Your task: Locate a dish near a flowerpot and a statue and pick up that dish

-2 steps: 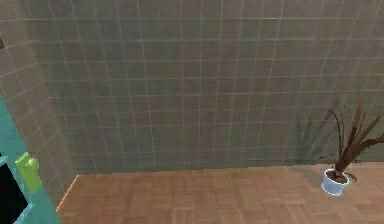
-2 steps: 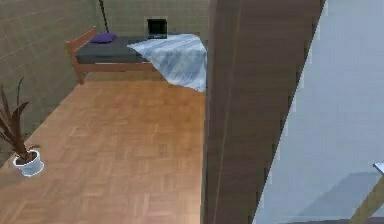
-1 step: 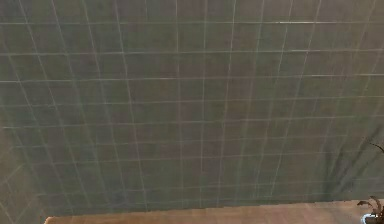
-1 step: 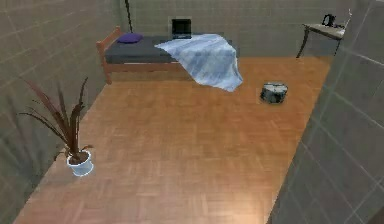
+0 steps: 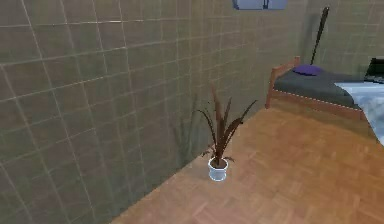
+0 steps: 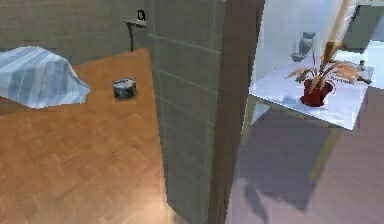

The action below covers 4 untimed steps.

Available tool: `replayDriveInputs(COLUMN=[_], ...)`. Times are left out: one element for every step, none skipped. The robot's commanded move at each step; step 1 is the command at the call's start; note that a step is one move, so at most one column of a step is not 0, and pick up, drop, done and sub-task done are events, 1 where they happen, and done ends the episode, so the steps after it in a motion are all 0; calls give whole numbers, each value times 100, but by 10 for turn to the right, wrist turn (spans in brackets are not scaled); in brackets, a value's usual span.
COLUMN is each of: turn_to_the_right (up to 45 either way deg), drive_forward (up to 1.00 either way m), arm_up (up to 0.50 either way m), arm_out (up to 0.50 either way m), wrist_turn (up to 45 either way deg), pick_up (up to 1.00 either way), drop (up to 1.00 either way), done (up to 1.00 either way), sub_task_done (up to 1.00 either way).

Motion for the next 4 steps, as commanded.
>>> replayDriveInputs(turn_to_the_right=[360,0,450,60], drive_forward=[0,70,0,0], arm_up=[0,0,0,0], arm_out=[0,0,0,0], wrist_turn=[0,0,0,0], pick_up=[0,0,0,0], drop=[0,0,0,0], done=[0,0,0,0], sub_task_done=[0,0,0,0])
